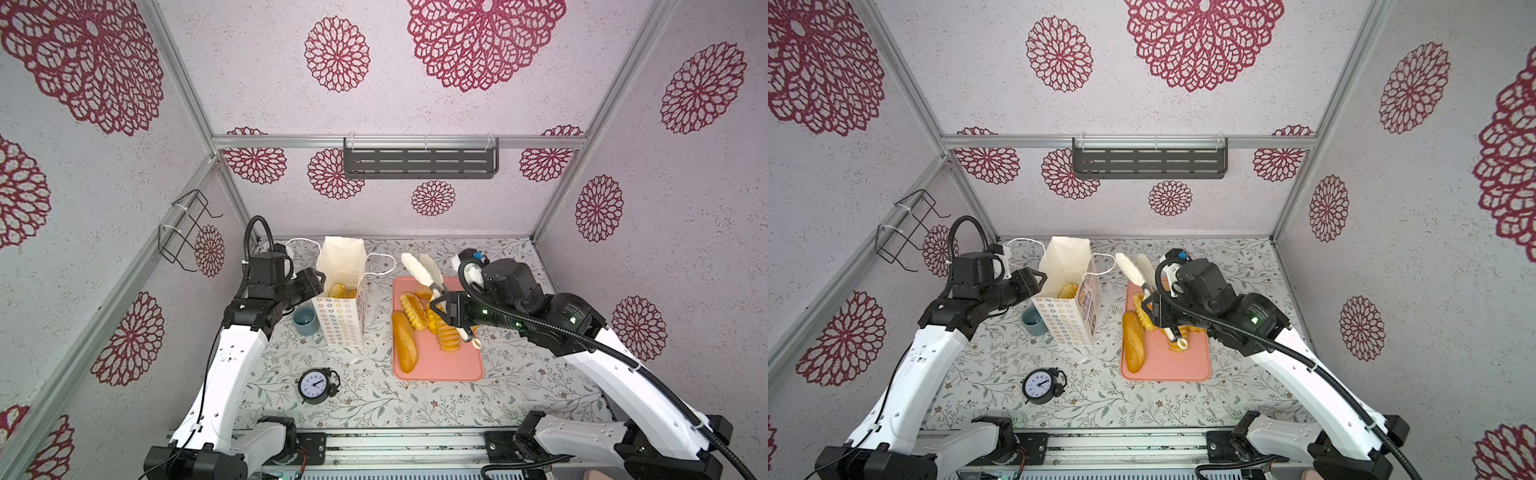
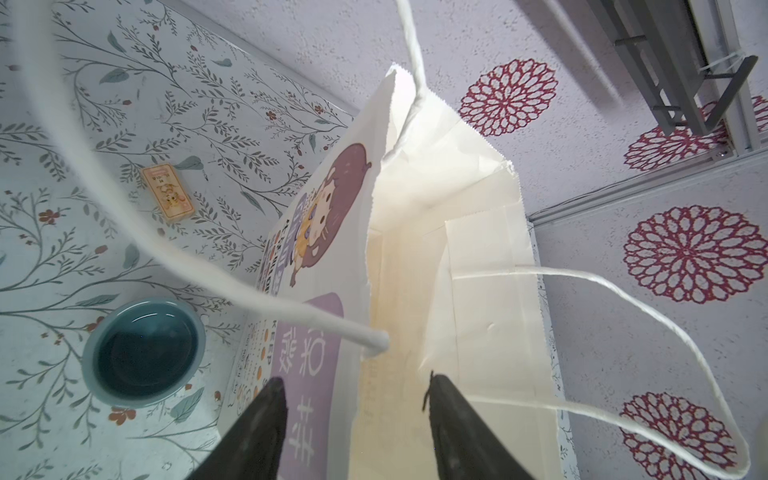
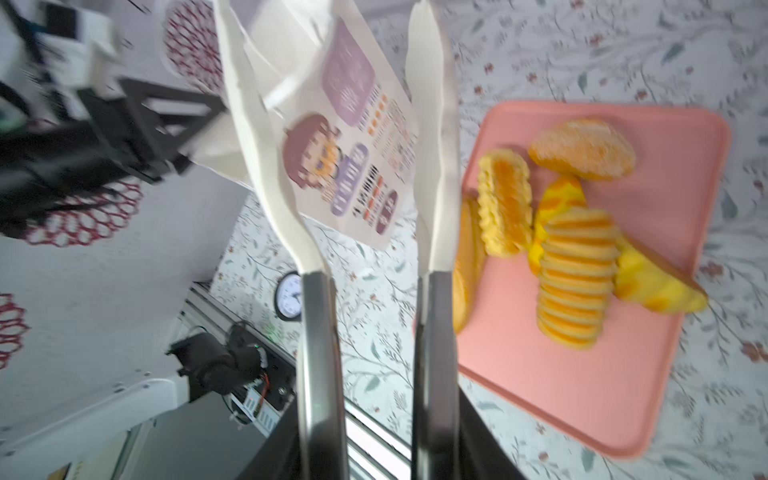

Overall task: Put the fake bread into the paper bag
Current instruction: 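Move the tongs with right gripper back to the long baguette on the tray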

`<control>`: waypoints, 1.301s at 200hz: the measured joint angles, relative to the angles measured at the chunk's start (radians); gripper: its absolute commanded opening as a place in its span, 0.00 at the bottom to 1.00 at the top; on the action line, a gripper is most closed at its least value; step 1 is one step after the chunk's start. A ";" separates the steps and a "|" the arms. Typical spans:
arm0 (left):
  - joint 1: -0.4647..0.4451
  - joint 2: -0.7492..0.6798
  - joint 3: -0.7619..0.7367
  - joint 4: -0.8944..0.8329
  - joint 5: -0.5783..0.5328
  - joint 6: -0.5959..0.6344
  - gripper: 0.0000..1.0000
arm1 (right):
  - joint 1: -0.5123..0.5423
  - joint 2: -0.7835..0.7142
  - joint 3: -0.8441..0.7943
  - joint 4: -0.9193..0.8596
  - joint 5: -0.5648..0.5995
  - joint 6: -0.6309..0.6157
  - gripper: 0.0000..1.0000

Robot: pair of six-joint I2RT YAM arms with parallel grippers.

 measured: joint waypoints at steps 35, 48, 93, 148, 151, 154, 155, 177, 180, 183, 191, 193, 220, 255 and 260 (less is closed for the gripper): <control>0.000 0.000 -0.001 0.001 -0.002 0.001 0.66 | 0.002 0.053 -0.195 -0.009 -0.031 0.027 0.44; 0.000 0.000 -0.001 0.001 -0.002 0.000 0.66 | 0.005 0.071 -0.241 -0.005 -0.047 0.034 0.44; 0.000 0.000 -0.003 0.005 -0.002 0.000 0.68 | 0.021 0.113 -0.316 0.034 -0.095 0.042 0.48; 0.000 0.010 -0.003 0.009 0.000 0.001 0.68 | 0.074 0.194 -0.348 0.093 -0.127 0.051 0.52; 0.000 0.011 -0.003 0.009 0.001 0.001 0.68 | 0.076 0.197 -0.348 0.093 -0.127 0.051 0.53; 0.000 0.011 -0.003 0.009 0.001 0.001 0.68 | 0.077 0.201 -0.348 0.095 -0.127 0.051 0.53; 0.000 0.011 -0.003 0.009 0.002 0.001 0.68 | 0.078 0.201 -0.348 0.095 -0.127 0.051 0.53; 0.000 0.011 -0.003 0.011 0.002 0.001 0.68 | 0.086 0.216 -0.348 0.097 -0.127 0.051 0.54; 0.000 0.011 -0.003 0.011 0.002 0.001 0.68 | 0.087 0.217 -0.348 0.097 -0.127 0.051 0.55; 0.000 0.011 -0.003 0.011 0.002 0.001 0.68 | 0.087 0.217 -0.348 0.097 -0.127 0.051 0.55; 0.000 0.011 -0.003 0.012 0.002 0.001 0.68 | 0.087 0.218 -0.348 0.097 -0.127 0.051 0.55; 0.000 0.011 -0.003 0.013 0.002 0.001 0.68 | 0.087 0.218 -0.348 0.097 -0.127 0.051 0.55; 0.000 0.009 -0.011 0.019 0.002 0.001 0.68 | 0.087 0.220 -0.349 0.096 -0.126 0.051 0.56; 0.000 0.009 -0.018 0.020 0.002 0.001 0.68 | 0.087 0.253 -0.352 0.098 -0.124 0.050 0.55; 0.000 0.009 -0.018 0.021 0.002 0.001 0.68 | 0.087 0.258 -0.354 0.099 -0.124 0.050 0.55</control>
